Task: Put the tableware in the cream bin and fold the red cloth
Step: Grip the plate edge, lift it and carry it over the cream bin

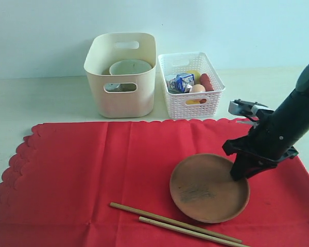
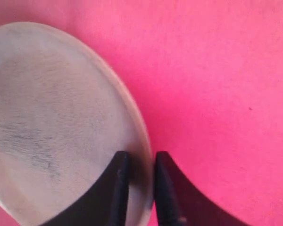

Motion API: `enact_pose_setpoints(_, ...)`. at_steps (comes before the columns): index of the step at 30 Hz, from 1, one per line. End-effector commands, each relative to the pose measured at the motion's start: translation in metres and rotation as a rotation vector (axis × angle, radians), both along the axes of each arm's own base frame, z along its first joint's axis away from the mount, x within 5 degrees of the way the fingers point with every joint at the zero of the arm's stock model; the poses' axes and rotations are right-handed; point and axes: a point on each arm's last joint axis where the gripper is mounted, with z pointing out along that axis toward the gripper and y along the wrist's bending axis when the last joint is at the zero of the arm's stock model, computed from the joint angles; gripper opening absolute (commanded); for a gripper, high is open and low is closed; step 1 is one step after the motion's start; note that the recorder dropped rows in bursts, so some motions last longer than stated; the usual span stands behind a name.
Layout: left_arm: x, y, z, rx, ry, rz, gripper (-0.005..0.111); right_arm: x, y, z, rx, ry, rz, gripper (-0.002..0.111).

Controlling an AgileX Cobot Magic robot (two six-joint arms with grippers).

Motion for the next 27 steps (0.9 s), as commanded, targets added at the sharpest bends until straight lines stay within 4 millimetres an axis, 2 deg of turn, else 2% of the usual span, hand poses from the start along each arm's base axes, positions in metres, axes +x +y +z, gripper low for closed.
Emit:
enact_pose_setpoints(1, 0.001, 0.000, 0.000, -0.016, -0.002, 0.009, 0.000, 0.003, -0.001, 0.032, -0.002, -0.110, 0.033, 0.000)
enact_pose_setpoints(7, 0.001, 0.000, 0.000, -0.016, -0.002, 0.009, 0.000, 0.002, 0.003, 0.080, 0.046, -0.170, 0.095, 0.000)
enact_pose_setpoints(14, 0.001, 0.000, 0.000, -0.016, -0.002, 0.009, 0.000, 0.005, 0.006, 0.112, 0.079, -0.228, 0.134, 0.000)
enact_pose_setpoints(16, 0.001, 0.000, 0.000, -0.016, -0.002, 0.009, 0.000, 0.009, 0.011, 0.125, 0.139, -0.261, 0.139, 0.000)
enact_pose_setpoints(20, 0.001, 0.000, 0.000, -0.016, -0.002, 0.009, 0.000, 0.024, 0.021, 0.158, 0.267, -0.371, 0.125, 0.000)
enact_pose_setpoints(24, 0.001, 0.001, 0.000, -0.016, -0.005, 0.011, 0.000, 0.056, 0.029, 0.196, 0.321, -0.513, 0.123, 0.000)
enact_pose_setpoints(27, 0.001, 0.001, 0.001, -0.017, -0.010, 0.014, 0.000, 0.084, 0.033, 0.206, 0.356, -0.555, 0.105, 0.000)
